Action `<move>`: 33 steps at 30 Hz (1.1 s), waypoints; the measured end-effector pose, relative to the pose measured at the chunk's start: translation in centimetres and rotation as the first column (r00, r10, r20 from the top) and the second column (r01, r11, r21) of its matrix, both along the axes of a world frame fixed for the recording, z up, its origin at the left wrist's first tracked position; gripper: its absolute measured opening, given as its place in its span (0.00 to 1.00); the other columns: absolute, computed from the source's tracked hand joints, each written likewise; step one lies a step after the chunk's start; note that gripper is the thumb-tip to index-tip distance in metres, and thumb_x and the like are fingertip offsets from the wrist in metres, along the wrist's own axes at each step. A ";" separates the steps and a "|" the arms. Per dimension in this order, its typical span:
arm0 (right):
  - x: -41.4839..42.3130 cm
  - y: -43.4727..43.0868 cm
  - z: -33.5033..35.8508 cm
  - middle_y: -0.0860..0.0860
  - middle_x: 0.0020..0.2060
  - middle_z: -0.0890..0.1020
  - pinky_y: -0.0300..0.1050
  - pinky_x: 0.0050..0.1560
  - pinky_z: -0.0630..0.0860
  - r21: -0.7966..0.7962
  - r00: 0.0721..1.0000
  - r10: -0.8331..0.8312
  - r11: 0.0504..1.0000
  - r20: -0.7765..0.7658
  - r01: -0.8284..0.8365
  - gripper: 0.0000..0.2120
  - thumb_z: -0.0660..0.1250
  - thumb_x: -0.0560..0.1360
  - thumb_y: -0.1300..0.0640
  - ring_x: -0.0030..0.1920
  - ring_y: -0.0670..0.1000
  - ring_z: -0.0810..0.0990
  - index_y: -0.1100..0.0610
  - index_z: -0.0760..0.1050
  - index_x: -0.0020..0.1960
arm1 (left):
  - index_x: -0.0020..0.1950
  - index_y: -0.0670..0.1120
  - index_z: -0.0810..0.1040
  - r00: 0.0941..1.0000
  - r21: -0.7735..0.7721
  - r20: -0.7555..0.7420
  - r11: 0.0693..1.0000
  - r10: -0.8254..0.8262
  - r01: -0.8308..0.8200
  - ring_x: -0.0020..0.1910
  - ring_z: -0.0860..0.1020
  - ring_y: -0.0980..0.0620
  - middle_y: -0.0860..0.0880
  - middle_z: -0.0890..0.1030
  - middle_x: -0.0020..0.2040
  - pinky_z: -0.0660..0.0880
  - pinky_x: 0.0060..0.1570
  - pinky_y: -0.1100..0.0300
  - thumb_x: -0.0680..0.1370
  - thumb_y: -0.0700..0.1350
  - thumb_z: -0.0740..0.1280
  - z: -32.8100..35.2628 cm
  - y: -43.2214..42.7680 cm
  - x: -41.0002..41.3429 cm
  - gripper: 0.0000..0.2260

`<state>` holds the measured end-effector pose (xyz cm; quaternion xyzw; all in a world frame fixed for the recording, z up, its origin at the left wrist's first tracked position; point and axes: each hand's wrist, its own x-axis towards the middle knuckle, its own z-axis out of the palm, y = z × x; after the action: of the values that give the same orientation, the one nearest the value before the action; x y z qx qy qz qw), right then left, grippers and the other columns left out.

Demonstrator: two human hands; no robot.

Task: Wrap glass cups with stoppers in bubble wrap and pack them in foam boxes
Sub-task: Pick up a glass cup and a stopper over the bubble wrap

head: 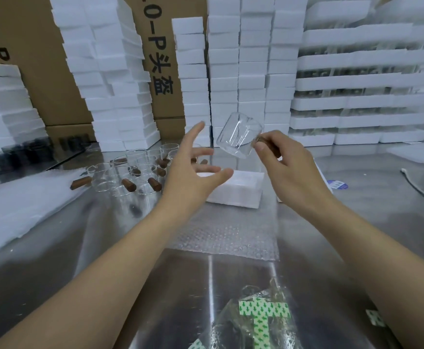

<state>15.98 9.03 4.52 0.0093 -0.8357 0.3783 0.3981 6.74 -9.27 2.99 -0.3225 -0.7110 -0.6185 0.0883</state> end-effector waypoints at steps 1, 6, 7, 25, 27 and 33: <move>0.1 0.3 0.0 0.47 0.44 0.81 0.36 0.46 0.70 0.060 1.000 -0.012 0.998 0.010 0.011 0.09 0.62 0.86 0.52 0.47 0.47 0.77 0.53 0.78 0.52 | 0.80 0.70 0.64 0.994 -0.065 -0.109 0.998 0.013 -0.020 0.56 0.85 0.58 0.59 0.79 0.65 0.83 0.51 0.62 0.74 0.49 0.83 -0.1 0.0 0.0 0.42; 0.5 0.9 -0.1 0.44 0.42 0.77 0.45 0.47 0.67 0.243 0.998 -0.038 0.970 0.051 0.025 0.06 0.61 0.84 0.55 0.48 0.50 0.74 0.51 0.75 0.50 | 0.75 0.67 0.75 0.948 -0.081 -0.312 0.993 0.061 -0.090 0.58 0.81 0.57 0.65 0.79 0.64 0.80 0.48 0.60 0.75 0.50 0.81 -0.6 0.0 0.1 0.31; 0.6 1.0 -0.2 0.44 0.43 0.77 0.45 0.48 0.68 0.248 0.998 -0.035 0.968 0.046 0.023 0.06 0.62 0.84 0.55 0.48 0.49 0.74 0.50 0.75 0.50 | 0.73 0.65 0.76 0.942 -0.073 -0.330 0.993 0.068 -0.097 0.57 0.82 0.56 0.65 0.79 0.63 0.78 0.48 0.61 0.74 0.50 0.82 -0.5 -0.2 0.0 0.30; -0.5 1.5 -0.6 0.40 0.68 0.81 0.58 0.72 0.74 -0.375 0.889 0.444 0.847 0.112 -0.376 0.33 0.84 0.68 0.46 0.68 0.48 0.81 0.37 0.77 0.70 | 0.67 0.64 0.80 0.990 0.057 -0.118 0.995 -0.070 0.077 0.55 0.85 0.55 0.61 0.85 0.62 0.80 0.54 0.62 0.69 0.61 0.82 0.4 0.0 0.0 0.27; -0.4 1.5 -0.5 0.39 0.67 0.81 0.55 0.72 0.74 -0.383 0.899 0.434 0.843 0.066 -0.379 0.33 0.85 0.65 0.43 0.68 0.45 0.80 0.38 0.78 0.69 | 0.68 0.62 0.80 0.992 0.047 -0.044 0.991 -0.122 0.124 0.58 0.85 0.56 0.60 0.85 0.64 0.80 0.57 0.57 0.69 0.63 0.81 0.1 0.1 -0.2 0.29; 0.2 1.2 -0.3 0.35 0.65 0.80 0.49 0.69 0.74 -0.138 0.973 0.229 0.964 0.002 -0.227 0.28 0.84 0.68 0.48 0.69 0.38 0.74 0.36 0.78 0.64 | 0.80 0.69 0.65 0.974 -0.033 -0.217 0.997 0.064 -0.073 0.63 0.79 0.63 0.68 0.77 0.68 0.78 0.50 0.66 0.72 0.60 0.83 -0.4 0.2 0.4 0.41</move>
<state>16.16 10.21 4.25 0.0746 -0.8047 0.4779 0.3441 7.13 -9.08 2.61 -0.3647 -0.7204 -0.5618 0.1798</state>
